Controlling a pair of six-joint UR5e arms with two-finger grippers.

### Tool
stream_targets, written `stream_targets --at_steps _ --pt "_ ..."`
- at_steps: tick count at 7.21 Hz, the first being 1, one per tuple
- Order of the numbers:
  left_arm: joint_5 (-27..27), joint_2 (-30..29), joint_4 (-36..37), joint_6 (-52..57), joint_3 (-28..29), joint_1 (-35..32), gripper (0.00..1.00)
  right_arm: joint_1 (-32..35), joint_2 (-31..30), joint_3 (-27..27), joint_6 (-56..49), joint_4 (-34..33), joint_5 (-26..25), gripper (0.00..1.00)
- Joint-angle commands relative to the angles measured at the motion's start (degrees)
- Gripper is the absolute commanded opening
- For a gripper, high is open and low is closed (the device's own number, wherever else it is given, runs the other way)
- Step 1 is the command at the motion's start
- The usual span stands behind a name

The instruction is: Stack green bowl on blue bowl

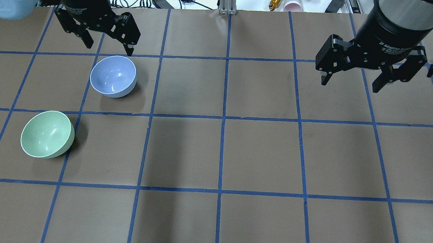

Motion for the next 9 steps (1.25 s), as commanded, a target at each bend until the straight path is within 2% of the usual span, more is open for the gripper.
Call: stream_targets --at_steps 1,5,7,9 --pt "0.0 -0.1 0.0 0.0 0.0 0.0 1.0 0.0 0.0 -0.1 0.0 0.0 0.0 1.0" --pt "-0.2 -0.3 -0.1 0.0 -0.1 0.9 1.0 0.0 0.0 -0.1 0.0 0.1 0.0 1.0" --pt "-0.3 0.0 -1.1 1.1 -0.8 5.6 1.0 0.0 0.0 -0.1 0.0 0.1 0.0 1.0" --pt "-0.6 0.1 -1.1 7.1 -2.6 14.2 1.0 0.0 0.0 0.0 0.0 0.0 0.0 1.0"
